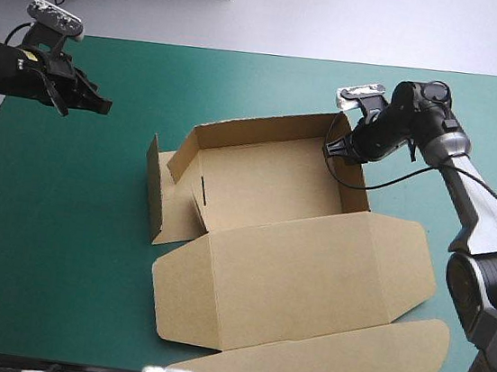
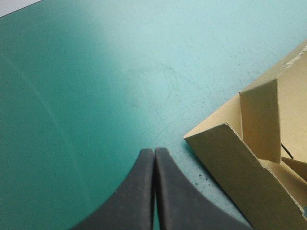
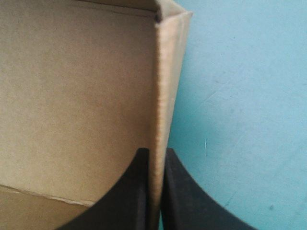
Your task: Fold the box
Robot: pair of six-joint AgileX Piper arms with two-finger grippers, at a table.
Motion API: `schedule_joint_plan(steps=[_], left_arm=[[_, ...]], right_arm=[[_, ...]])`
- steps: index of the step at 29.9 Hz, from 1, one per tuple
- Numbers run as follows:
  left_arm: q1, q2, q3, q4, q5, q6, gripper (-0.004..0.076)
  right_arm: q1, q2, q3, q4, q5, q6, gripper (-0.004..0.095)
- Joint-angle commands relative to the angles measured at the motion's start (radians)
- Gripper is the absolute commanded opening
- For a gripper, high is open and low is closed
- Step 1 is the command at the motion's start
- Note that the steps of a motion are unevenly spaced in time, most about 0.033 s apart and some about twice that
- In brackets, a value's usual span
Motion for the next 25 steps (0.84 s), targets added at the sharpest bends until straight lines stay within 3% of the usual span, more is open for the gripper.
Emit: schedule_joint_plan(steps=[1,8,10,25], left_arm=[[-0.001,-0.036,-0.024,-0.036,-0.043,0.002,-0.001],[-0.001,-0.036,-0.024,-0.033,-0.048,0.009,-0.001],[-0.001,-0.036,-0.024,-0.033,-0.051,0.009,-0.001],[-0.001,-0.036,-0.024,-0.033,-0.055,0.013,-0.0009]], right_arm=[[0.0,-0.024,-0.027,-0.021,0.088,-0.028,0.0123],[0.0,-0.034,-0.137,-0.021,0.121,0.032,0.0629],[0.002,-0.061,-0.182,-0.012,0.121,0.038,0.0711],[0.002,-0.275,-0.223,-0.081,0.121,0.122,0.0723]])
